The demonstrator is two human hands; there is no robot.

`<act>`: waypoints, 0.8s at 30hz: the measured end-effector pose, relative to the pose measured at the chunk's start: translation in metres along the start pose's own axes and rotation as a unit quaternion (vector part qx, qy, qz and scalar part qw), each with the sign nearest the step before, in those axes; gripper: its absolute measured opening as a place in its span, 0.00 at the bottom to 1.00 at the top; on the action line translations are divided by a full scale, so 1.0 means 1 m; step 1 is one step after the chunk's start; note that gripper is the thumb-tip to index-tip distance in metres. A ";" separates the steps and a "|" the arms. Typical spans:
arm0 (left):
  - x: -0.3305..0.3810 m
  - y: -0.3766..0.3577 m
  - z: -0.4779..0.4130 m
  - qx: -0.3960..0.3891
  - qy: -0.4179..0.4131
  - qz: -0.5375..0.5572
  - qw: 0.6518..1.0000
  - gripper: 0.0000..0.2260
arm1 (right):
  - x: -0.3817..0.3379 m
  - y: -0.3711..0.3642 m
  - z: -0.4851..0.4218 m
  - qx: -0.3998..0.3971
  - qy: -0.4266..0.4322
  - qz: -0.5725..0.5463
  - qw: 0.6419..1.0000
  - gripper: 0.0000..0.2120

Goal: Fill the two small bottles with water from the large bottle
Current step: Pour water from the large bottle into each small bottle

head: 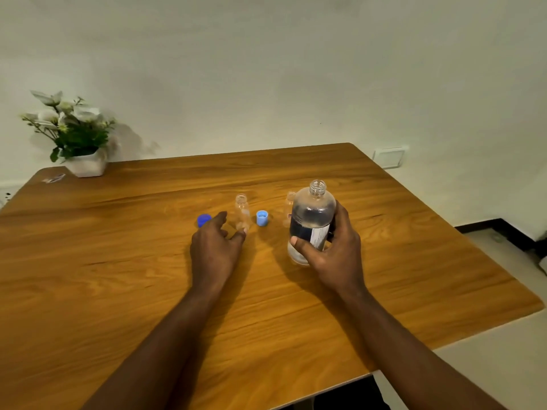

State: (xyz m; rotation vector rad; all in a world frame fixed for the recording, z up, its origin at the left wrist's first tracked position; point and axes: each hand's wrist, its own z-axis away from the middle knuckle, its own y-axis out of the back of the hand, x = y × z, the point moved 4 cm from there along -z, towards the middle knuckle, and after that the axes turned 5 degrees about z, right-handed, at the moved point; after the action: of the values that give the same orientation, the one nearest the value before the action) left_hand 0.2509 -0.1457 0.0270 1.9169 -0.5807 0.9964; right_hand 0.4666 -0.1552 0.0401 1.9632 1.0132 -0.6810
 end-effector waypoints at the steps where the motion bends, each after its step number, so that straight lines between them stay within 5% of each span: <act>1: 0.000 -0.002 -0.002 0.002 -0.002 0.001 1.000 0.26 | 0.001 0.001 -0.001 0.003 -0.001 -0.001 1.000 0.40; 12: -0.001 -0.014 -0.015 -0.004 -0.033 0.045 0.998 0.19 | 0.001 -0.002 -0.003 -0.007 0.006 0.007 1.000 0.41; 24: 0.008 0.019 0.030 -0.065 -0.181 0.108 0.975 0.16 | -0.002 0.018 -0.007 -0.053 0.150 0.216 0.963 0.42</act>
State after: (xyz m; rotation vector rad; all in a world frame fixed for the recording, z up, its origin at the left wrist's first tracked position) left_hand 0.2544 -0.1812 0.0342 1.9584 -1.0563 0.7207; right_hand 0.4808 -0.1564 0.0529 2.1346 0.7318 -0.0881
